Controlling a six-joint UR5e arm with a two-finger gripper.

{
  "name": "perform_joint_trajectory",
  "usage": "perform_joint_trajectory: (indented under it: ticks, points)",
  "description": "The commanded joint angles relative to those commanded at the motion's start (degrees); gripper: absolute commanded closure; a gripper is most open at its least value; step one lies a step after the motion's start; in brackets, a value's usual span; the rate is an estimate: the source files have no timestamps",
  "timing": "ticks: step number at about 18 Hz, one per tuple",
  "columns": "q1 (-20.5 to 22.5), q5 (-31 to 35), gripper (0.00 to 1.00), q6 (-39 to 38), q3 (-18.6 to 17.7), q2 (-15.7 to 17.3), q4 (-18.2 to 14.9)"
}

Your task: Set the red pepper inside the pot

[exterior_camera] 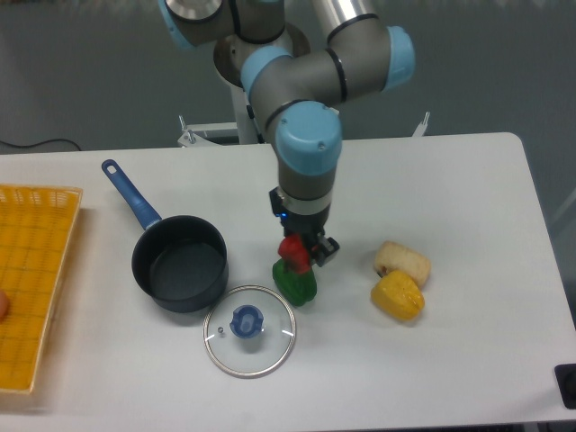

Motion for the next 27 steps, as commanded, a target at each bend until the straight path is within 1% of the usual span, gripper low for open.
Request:
perform_joint_trajectory:
  ticks: [8, 10, 14, 16, 19, 25, 27]
  points:
    - [-8.3, -1.8, 0.54, -11.3, 0.2, 0.4, 0.0]
    - [-10.6, -1.8, 0.54, -14.7, 0.3, 0.3, 0.4]
    - [-14.4, -1.1, 0.54, -18.0, -0.6, -1.3, 0.9]
    - [-15.2, -0.6, 0.54, -20.5, -0.8, -1.8, 1.1]
    - [-16.7, 2.6, 0.54, -21.7, -1.1, -3.0, 3.2]
    - [-17.6, 3.9, 0.54, -21.7, -1.5, -4.5, 3.3]
    - [-18.0, 5.4, 0.54, -21.6, -1.6, -4.7, 3.3]
